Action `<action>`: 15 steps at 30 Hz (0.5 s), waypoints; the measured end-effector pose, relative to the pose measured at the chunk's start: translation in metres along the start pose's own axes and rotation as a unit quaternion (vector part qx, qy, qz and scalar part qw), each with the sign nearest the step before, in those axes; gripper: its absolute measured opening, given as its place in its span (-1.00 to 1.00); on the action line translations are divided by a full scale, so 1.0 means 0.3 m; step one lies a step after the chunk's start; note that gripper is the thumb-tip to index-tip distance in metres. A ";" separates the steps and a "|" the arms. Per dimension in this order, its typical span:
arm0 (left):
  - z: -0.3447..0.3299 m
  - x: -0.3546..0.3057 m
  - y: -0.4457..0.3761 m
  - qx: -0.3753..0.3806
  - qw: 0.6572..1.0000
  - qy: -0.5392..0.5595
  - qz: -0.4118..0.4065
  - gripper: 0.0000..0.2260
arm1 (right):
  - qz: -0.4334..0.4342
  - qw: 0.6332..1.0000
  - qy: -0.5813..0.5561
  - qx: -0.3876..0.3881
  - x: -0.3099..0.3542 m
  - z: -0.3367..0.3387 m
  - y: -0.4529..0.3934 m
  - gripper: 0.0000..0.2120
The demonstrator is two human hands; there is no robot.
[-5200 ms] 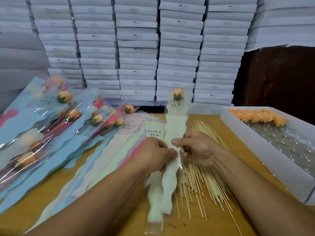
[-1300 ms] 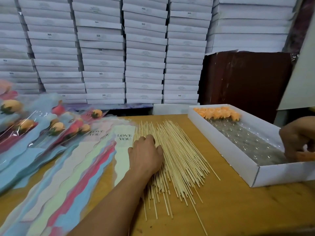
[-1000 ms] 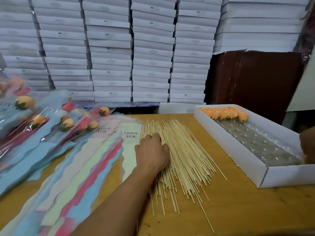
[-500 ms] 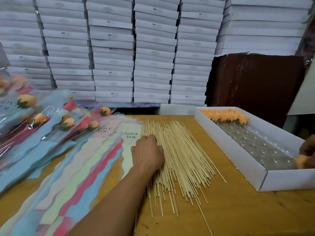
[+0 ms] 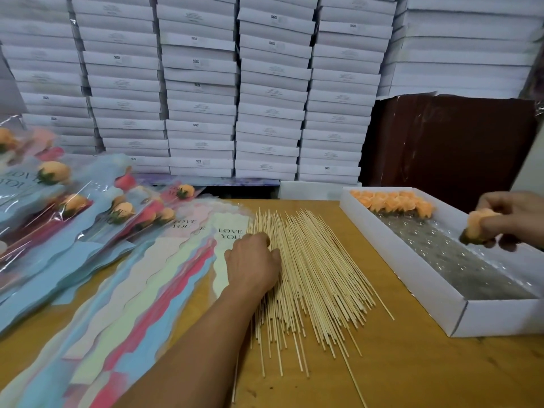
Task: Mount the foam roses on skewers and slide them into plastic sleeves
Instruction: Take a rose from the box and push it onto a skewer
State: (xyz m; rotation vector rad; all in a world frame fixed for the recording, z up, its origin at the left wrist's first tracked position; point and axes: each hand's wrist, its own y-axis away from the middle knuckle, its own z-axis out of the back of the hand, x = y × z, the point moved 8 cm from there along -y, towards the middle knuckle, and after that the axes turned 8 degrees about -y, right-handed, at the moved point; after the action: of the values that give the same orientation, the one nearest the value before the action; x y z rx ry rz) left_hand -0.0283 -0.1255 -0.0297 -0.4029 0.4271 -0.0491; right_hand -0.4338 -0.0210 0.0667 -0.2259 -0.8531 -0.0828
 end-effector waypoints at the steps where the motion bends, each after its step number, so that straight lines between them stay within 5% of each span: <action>1: 0.006 -0.006 0.004 -0.002 1.000 0.011 -0.004 -0.76 | 0.002 1.000 -0.019 0.001 0.052 -0.043 0.004 -0.69; 7: 0.036 -0.073 0.029 0.032 0.971 0.227 -0.073 -0.79 | 0.072 0.989 -0.124 0.034 0.313 -0.374 0.014 -0.92; 15: 0.053 -0.087 0.036 0.075 0.886 0.453 -0.063 -0.80 | -0.009 0.963 -0.256 0.085 0.355 -0.755 -0.058 -0.89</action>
State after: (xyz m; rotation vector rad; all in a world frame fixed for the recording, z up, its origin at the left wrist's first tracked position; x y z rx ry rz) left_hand -0.0458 -0.1062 -0.0105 -0.2309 1.3150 -0.4064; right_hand -0.1998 -0.0883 0.0060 -0.0751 -1.3715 0.0350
